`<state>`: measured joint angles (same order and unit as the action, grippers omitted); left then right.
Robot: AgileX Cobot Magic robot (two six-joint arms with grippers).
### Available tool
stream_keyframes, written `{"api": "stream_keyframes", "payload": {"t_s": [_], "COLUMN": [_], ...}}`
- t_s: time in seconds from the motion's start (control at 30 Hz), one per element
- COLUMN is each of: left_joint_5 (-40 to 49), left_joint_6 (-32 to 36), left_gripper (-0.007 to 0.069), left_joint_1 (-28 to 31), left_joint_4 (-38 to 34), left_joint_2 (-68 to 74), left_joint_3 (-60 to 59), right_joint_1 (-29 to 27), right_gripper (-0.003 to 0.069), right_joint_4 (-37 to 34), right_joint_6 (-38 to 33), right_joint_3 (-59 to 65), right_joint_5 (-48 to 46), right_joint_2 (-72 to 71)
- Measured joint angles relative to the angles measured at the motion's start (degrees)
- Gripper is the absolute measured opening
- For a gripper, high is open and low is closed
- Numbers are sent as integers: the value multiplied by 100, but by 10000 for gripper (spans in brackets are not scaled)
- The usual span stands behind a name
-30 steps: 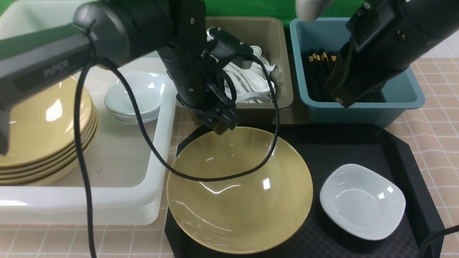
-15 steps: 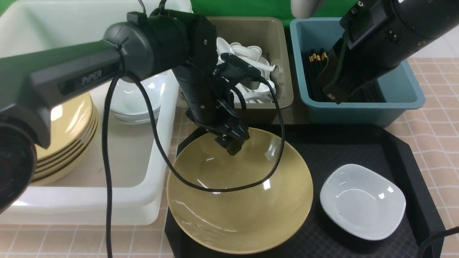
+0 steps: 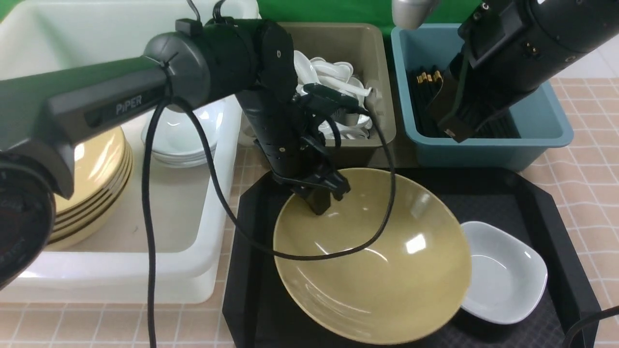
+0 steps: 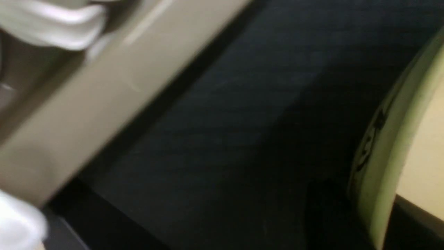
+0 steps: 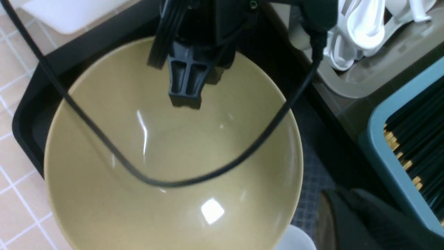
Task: On brown table put chopsticks spoon bowls plates into blue grey white boxes.
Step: 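Grasp the large bowl on the tray by its rim, then place the tan bowl onto the bowl stack in the left bin with the left gripper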
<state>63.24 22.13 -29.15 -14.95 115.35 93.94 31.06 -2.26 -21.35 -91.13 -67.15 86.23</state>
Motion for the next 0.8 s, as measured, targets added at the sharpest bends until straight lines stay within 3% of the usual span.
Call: {"api": "stream_keyframes", "payload": {"t_s": [0.2,0.3,0.43,0.6,0.67,0.7,0.73,0.8], "left_joint_5": [208,301,520,599,589,583,519,460], "left_joint_6": [-47,-26,-22,281,357,363,372,372], "left_gripper": [6,8,8,8,8,8,8,8], "left_joint_1": [47,343,1295,3060,3905,3992,4784,5291], "left_joint_4": [-13,-103,-929,-1995,-2189,-2211,-2284,-2289], "left_joint_2": [-586,-1122,-1821,-2944,-3391,-3440,-3861,-4100], "left_joint_3": [0,0,-55,-773,-1123,-1204,-1509,-1714], "right_joint_1": [22,246,799,1546,1718,1731,1821,1861], "right_gripper": [77,77,78,51,48,48,48,48], "right_joint_4": [-120,-223,-281,-311,-311,-311,-311,-311], "right_joint_6": [-311,-640,-917,-1190,-1238,-1238,-1305,-1330], "right_joint_3": [-77,-360,-830,-1478,-1715,-1715,-1856,-1904], "right_joint_5": [-56,-133,-129,-84,-84,-84,-84,-79], "right_joint_2": [0,0,5,218,383,383,544,631]}}
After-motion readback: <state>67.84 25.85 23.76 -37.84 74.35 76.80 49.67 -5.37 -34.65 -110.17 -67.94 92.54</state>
